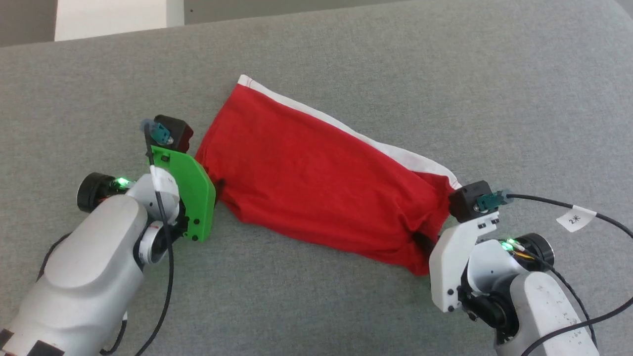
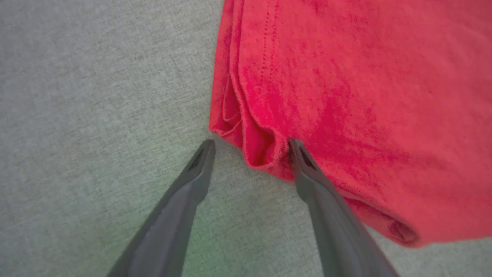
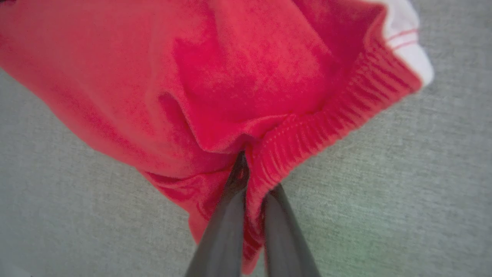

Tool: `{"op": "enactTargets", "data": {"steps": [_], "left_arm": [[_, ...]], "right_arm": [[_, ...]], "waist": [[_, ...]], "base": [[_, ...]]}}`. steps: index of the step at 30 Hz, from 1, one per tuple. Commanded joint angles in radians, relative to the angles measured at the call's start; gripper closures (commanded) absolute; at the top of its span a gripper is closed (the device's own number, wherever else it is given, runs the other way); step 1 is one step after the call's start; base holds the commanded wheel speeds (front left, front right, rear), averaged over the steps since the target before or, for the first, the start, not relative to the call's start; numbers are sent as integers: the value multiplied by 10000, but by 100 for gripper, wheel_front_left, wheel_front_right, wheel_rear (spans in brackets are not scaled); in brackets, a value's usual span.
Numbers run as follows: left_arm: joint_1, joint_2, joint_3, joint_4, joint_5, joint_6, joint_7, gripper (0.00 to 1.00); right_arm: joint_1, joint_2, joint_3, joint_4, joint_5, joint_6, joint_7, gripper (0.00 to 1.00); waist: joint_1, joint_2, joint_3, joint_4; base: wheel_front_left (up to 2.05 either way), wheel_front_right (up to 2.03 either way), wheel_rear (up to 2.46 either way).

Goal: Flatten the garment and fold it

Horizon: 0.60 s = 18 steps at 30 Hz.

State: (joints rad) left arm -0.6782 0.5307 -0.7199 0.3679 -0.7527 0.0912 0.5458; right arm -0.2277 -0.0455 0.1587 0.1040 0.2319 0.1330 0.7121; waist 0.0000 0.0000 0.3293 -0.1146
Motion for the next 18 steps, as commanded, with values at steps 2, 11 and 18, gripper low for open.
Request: {"op": "enactTargets", "data": {"steps": [2, 11, 18], "left_arm": [[198, -152, -114, 334, -249, -189, 126, 92], [267, -310, 198, 687, -555, -615, -858, 100], [515, -91, 965, 309, -1092, -633, -1760, 100]], "right_arm": [[-66, -47, -76, 153, 19, -23, -26, 100], [-28, -47, -178, 307, 164, -23, -117, 100], [-125, -47, -160, 340, 1017, -23, -8, 100]], "waist": [[0, 0, 129, -95], [0, 0, -29, 26], [0, 0, -653, 156]], "base": [[0, 0, 0], [0, 0, 0], [0, 0, 0]]}}
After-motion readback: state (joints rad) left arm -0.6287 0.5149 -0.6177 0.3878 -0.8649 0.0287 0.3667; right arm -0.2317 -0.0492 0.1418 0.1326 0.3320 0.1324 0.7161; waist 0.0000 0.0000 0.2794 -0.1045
